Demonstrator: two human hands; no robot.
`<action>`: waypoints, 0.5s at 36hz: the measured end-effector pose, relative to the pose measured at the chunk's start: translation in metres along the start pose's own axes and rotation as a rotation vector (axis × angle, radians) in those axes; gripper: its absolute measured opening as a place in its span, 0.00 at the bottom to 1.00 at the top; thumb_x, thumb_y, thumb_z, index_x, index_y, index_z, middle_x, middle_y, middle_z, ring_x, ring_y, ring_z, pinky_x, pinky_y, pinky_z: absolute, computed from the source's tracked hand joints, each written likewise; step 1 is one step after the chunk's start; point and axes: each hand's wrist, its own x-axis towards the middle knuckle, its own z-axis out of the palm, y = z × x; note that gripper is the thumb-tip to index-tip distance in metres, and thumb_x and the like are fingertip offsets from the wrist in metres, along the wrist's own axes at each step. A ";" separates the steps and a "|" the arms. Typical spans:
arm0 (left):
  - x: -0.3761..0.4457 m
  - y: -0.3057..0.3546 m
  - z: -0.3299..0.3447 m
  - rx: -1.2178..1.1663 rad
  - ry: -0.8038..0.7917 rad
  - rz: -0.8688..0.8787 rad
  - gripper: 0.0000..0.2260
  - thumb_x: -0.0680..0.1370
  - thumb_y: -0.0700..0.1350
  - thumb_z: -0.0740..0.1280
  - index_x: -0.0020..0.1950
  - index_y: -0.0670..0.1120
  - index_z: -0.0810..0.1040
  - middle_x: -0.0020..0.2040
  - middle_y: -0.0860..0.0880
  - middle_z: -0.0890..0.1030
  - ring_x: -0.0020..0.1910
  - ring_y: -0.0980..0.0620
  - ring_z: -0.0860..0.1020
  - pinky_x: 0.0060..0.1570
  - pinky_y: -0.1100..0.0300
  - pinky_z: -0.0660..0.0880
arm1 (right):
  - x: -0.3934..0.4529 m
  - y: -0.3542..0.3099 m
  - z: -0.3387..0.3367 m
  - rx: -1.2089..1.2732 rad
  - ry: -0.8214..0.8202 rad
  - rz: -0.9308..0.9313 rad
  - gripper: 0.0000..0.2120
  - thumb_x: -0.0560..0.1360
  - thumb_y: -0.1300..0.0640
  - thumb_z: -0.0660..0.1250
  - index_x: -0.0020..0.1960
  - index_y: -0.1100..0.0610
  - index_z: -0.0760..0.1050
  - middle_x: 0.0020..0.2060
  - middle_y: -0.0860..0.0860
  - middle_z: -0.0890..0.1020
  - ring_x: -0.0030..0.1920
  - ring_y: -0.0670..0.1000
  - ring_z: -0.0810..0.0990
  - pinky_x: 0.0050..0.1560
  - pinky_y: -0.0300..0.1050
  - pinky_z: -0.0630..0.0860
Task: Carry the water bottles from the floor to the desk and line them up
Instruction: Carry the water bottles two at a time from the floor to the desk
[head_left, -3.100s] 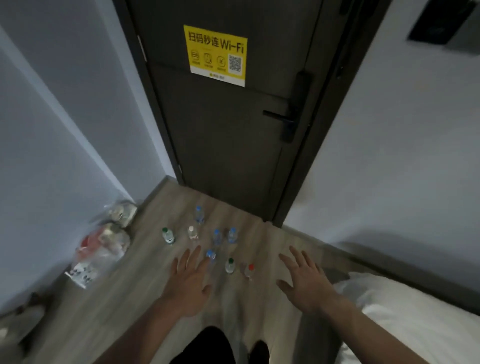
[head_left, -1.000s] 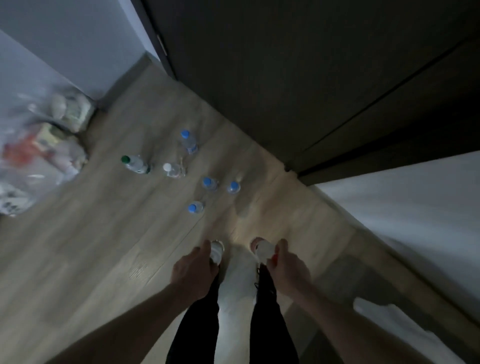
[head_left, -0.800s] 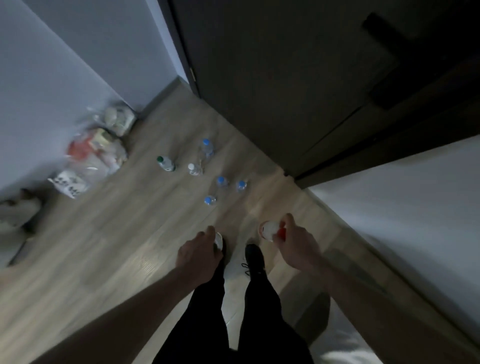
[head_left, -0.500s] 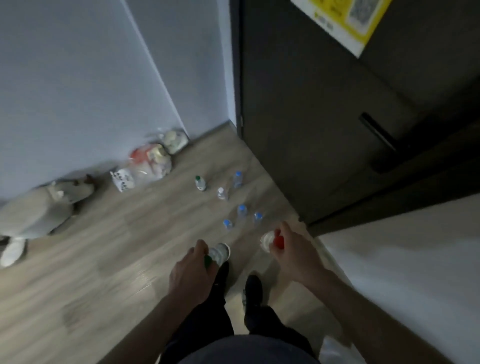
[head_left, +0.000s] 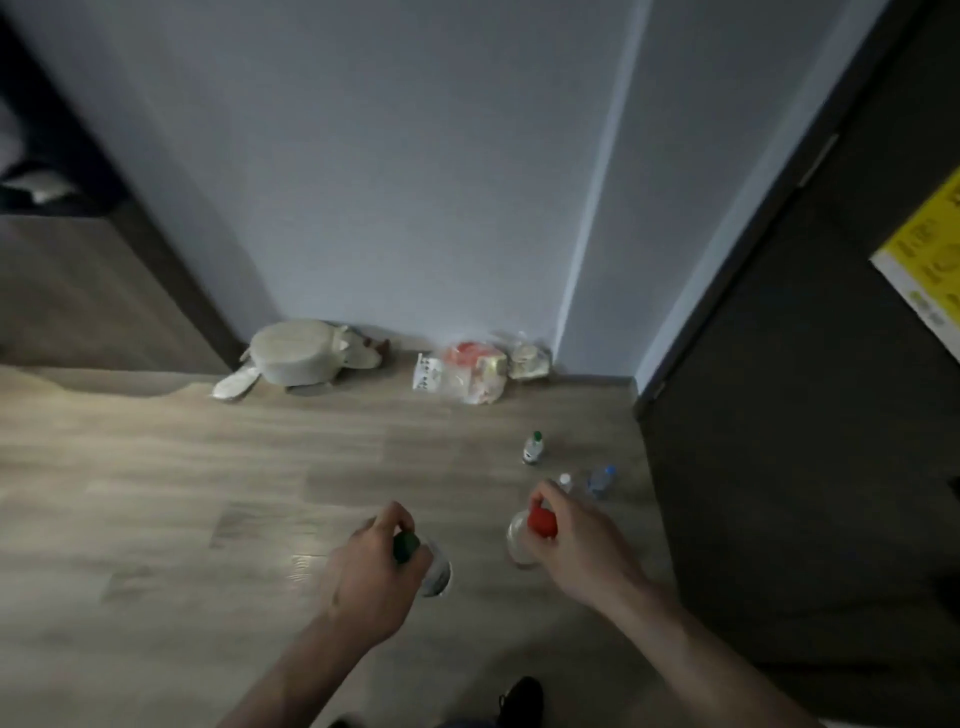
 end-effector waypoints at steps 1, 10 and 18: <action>-0.002 -0.008 -0.007 -0.008 0.019 -0.005 0.09 0.74 0.53 0.68 0.47 0.56 0.69 0.41 0.52 0.75 0.39 0.44 0.76 0.37 0.54 0.68 | 0.002 -0.010 0.003 0.000 -0.020 -0.020 0.09 0.77 0.48 0.67 0.48 0.51 0.70 0.35 0.48 0.78 0.42 0.54 0.80 0.43 0.49 0.73; -0.026 -0.124 -0.120 -0.091 0.190 -0.049 0.09 0.72 0.53 0.70 0.45 0.55 0.70 0.33 0.52 0.75 0.33 0.50 0.75 0.32 0.54 0.72 | 0.013 -0.157 0.070 -0.067 -0.104 -0.252 0.11 0.72 0.44 0.67 0.46 0.47 0.67 0.36 0.47 0.80 0.39 0.53 0.79 0.41 0.51 0.75; -0.048 -0.219 -0.217 -0.035 0.316 -0.073 0.08 0.72 0.52 0.70 0.45 0.54 0.72 0.33 0.51 0.74 0.35 0.48 0.75 0.33 0.55 0.67 | 0.012 -0.283 0.130 -0.028 -0.090 -0.385 0.12 0.73 0.42 0.68 0.48 0.47 0.70 0.34 0.46 0.79 0.37 0.49 0.78 0.39 0.50 0.75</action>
